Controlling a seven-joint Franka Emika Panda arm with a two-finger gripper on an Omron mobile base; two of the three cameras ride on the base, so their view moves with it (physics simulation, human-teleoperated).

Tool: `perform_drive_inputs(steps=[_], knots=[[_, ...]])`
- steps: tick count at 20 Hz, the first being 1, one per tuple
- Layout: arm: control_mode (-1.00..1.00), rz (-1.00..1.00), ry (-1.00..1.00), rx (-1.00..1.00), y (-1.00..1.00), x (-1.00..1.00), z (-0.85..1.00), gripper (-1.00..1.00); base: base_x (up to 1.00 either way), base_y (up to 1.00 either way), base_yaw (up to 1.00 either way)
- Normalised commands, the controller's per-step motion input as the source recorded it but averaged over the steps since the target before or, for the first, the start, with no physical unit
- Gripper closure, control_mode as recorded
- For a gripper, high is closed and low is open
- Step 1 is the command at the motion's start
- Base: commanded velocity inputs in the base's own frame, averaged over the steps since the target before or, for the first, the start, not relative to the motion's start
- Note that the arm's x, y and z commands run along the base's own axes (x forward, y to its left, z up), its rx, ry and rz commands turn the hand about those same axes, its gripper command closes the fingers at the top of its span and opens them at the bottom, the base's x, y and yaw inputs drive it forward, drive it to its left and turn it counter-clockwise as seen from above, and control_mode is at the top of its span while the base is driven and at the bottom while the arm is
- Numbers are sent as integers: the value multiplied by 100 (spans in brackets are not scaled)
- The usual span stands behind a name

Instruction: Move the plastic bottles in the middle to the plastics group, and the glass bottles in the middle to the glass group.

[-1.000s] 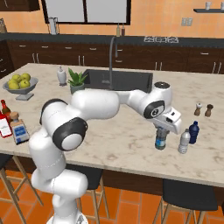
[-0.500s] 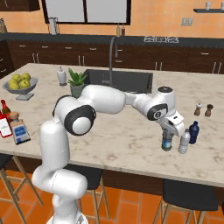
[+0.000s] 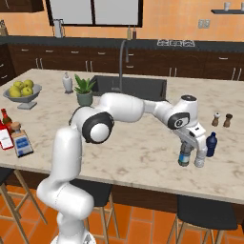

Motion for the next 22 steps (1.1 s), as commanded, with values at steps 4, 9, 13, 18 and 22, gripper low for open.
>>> perform_drive_inputs(steps=[4,9,13,18,22], knots=[[-100,0,0,0,7,-15,-58,-100,0,0,0],[-100,0,-1,2,0,-1,-5,-100,0,0,0],[-100,0,0,5,7,-11,20,-100,0,0,0],[-100,0,-6,1,9,-27,37,-100,0,0,0],[-100,0,-8,-2,40,-65,26,-100,0,0,0]])
